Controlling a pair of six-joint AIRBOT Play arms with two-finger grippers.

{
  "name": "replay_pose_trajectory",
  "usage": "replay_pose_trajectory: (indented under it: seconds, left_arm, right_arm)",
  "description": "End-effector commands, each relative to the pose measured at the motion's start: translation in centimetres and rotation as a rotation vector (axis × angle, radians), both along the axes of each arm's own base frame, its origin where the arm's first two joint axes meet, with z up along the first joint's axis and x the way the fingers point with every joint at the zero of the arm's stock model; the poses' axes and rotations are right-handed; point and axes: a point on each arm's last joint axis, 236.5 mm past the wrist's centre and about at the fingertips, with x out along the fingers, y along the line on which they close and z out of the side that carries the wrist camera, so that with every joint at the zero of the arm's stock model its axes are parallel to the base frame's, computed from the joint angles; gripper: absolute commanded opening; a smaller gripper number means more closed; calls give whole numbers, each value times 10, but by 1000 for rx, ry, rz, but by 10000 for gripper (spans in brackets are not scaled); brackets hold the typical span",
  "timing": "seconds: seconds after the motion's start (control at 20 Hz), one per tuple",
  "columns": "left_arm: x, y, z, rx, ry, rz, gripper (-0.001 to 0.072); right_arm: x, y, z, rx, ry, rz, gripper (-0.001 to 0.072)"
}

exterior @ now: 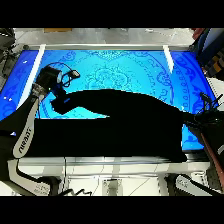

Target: Fold the clothes and pants, and hang the long-sleeved shirts on hangers.

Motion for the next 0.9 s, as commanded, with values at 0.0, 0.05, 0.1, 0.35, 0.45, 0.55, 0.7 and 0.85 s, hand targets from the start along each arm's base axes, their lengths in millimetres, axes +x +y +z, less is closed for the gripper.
replay_pose_trajectory:
  seconds: [0.0, 0.05, 0.1, 0.35, 0.45, 0.55, 0.7, 0.85]
  left_arm:
    - [-34, -46, -26, -173, 173, -173, 9]
    - [-39, -68, -26, -243, 191, -256, 9]
    - [-44, -95, -25, -322, 201, -354, 9]
    - [-79, -193, -12, -516, 236, -615, 10]
    - [-86, -201, -15, -482, 250, -649, 38]
    - [-86, -196, -17, -454, 259, -600, 508]
    - [-71, -158, -24, -369, 244, -310, 537]
    - [-49, -101, -25, -366, 196, 9, 457]
  right_arm:
    - [6, -4, 1, -15, -23, -9, 671]
    - [6, -4, 1, -15, -23, -10, 670]
    - [6, -4, 1, -15, -23, -9, 671]
    - [5, -4, 1, -15, -23, -9, 671]
    - [5, -4, 0, -15, -22, -9, 671]
    - [5, -4, 0, -15, -22, -9, 671]
    - [5, -4, 1, -15, -22, -9, 671]
    - [5, -4, 1, -15, -23, -9, 671]
